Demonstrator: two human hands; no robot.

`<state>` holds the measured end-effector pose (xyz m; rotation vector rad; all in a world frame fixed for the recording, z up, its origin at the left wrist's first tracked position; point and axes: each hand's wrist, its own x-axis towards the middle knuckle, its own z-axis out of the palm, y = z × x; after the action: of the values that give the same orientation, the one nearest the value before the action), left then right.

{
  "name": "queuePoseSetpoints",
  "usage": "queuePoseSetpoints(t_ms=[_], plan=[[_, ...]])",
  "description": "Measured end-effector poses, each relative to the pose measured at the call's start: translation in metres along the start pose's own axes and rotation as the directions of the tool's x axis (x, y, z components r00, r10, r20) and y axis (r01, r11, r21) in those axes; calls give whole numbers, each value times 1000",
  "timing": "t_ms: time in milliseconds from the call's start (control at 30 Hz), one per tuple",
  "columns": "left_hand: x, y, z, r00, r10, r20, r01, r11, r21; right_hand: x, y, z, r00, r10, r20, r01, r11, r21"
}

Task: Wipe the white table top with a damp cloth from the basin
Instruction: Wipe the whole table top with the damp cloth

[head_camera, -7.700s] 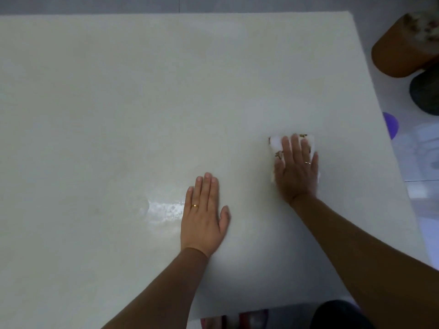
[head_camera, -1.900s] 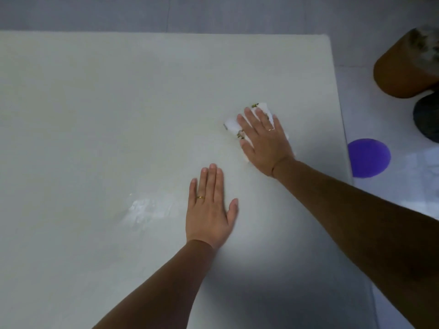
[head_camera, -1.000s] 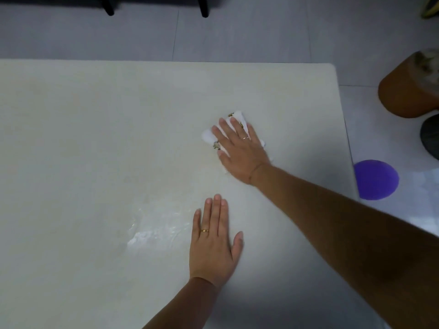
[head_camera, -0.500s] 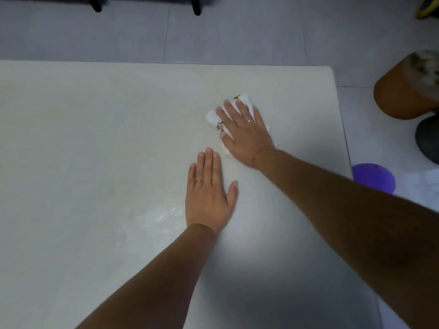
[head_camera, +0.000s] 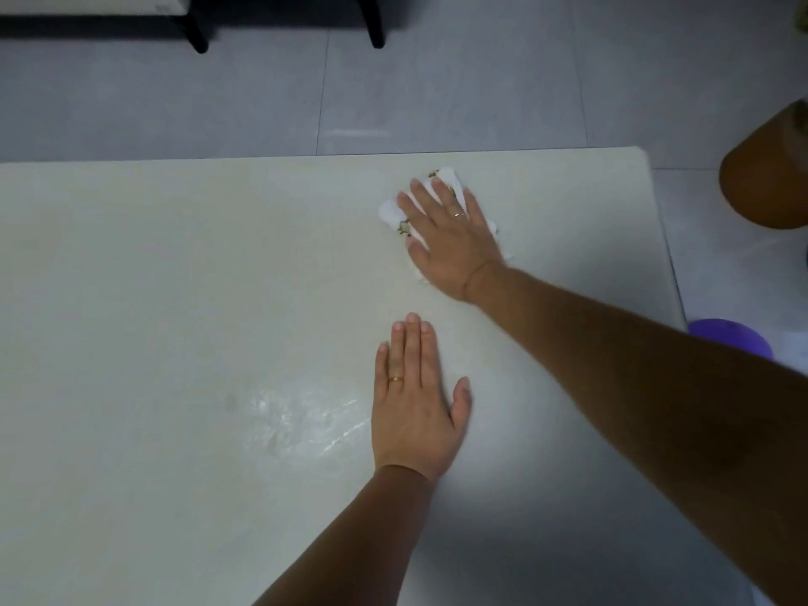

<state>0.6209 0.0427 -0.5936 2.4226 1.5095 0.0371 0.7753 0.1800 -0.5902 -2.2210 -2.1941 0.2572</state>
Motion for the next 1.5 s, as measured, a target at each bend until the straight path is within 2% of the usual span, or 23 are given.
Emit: queuePoseSetpoints(t_ms=[67,100,167,233,300,367,433,500,533,633,700,767,833,900,967,1033,1100,1200,1267,1333,1400,1433,1500], plan=[[0,0,-1,1000,7,-9,-7,1000,-11,8,33,-5,994,-107,0,107,993,-42],[0,-1,-1,1000,8,-11,-8,1000,-15,14,48,-7,997,-74,-5,74,996,-46],[0,1,-1,1000,14,-14,-14,1000,-26,23,68,-9,989,145,-37,-145,989,-10],[0,1,0,1000,8,-8,-8,1000,-27,32,60,-5,912,405,-69,-403,914,48],[-1,0,1,1000,-3,1,3,1000,-16,36,37,-3,852,520,-62,-515,853,84],[-1,-1,1,1000,-6,10,6,1000,-1,33,25,-3,917,398,-32,-395,916,70],[-1,-1,0,1000,-1,7,1,1000,-7,19,38,-7,989,147,-13,-146,989,16],[-1,0,0,1000,3,-7,-3,1000,-17,6,71,-10,999,21,-35,-23,999,-49],[0,0,-1,1000,3,-8,-3,1000,-14,0,89,-12,997,59,-49,-61,996,-58],[0,1,-1,1000,-2,-6,2,1000,-3,-10,121,-13,935,350,-62,-351,936,-13],[0,1,-2,1000,-5,-1,5,1000,5,-5,111,-11,857,512,-53,-511,859,38],[0,2,-3,1000,-8,-2,8,1000,8,-2,83,-6,809,587,-39,-583,809,72],[0,2,-3,1000,-9,3,9,1000,14,-9,59,-1,878,478,-38,-476,878,47],[0,1,-3,1000,-7,4,7,1000,10,-27,61,-3,971,238,-22,-237,971,4],[0,1,-4,1000,-5,3,5,1000,5,-45,90,-5,996,89,-23,-90,994,-60],[0,2,-4,1000,-5,-2,5,1000,0,-61,121,-7,978,204,-41,-207,975,-85],[0,2,-3,1000,-6,-6,6,1000,8,-72,131,-8,905,421,-59,-424,905,-45],[-1,1,-1,1000,-8,-6,8,999,33,-77,97,-3,820,571,-39,-572,821,-3],[-1,0,0,1000,-9,-5,10,999,44,-90,64,4,880,475,-21,-475,879,-29],[-1,0,0,1000,-7,-5,7,999,46,-113,48,5,961,275,23,-273,960,-54],[-1,0,0,1000,-1,-4,1,999,43,-135,65,1,993,101,58,-96,992,-76],[-2,0,0,1000,3,-5,-3,999,43,-144,80,-1,995,80,58,-75,993,-92],[-2,1,0,1000,3,-5,-3,999,54,-159,106,-4,977,204,57,-197,975,-100]])
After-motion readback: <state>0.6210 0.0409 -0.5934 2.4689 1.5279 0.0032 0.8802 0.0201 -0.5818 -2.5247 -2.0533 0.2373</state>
